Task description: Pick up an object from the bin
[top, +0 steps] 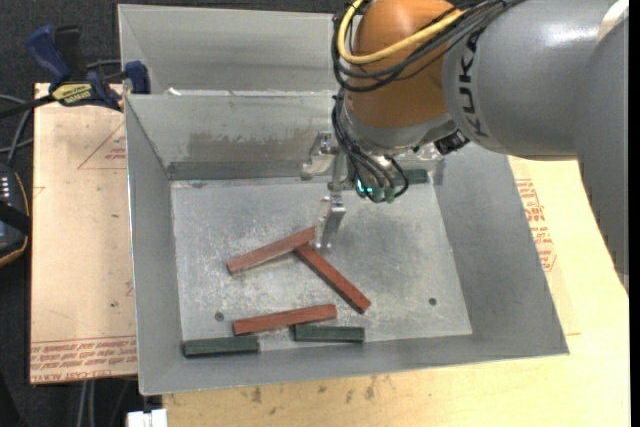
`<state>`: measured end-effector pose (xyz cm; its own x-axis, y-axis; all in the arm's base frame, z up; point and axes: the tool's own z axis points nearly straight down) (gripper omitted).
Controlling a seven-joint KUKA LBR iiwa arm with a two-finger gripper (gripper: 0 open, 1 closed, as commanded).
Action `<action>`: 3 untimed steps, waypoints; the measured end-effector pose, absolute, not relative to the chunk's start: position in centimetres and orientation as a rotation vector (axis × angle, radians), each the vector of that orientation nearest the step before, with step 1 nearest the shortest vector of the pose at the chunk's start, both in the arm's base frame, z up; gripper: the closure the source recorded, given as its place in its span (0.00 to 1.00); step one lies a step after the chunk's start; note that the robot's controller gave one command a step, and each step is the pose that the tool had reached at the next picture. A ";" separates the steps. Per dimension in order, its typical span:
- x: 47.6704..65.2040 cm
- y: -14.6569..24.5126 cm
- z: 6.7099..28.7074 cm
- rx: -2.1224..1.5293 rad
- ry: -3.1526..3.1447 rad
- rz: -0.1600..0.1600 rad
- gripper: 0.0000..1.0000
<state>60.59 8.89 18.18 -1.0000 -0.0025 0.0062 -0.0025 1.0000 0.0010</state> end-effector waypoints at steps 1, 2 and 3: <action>60.8 8.9 18.6 0.002 -3.143 -0.002 0.00; 60.9 10.1 8.7 0.181 -3.145 -0.009 1.00; 60.9 10.1 8.7 0.181 -3.146 -0.009 1.00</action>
Offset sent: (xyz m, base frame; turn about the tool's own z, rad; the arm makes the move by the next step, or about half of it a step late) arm -0.0022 0.0092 -0.1048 -0.1141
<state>60.90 10.10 8.72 -0.9933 -0.1148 -0.0098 -0.1149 0.9934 0.0051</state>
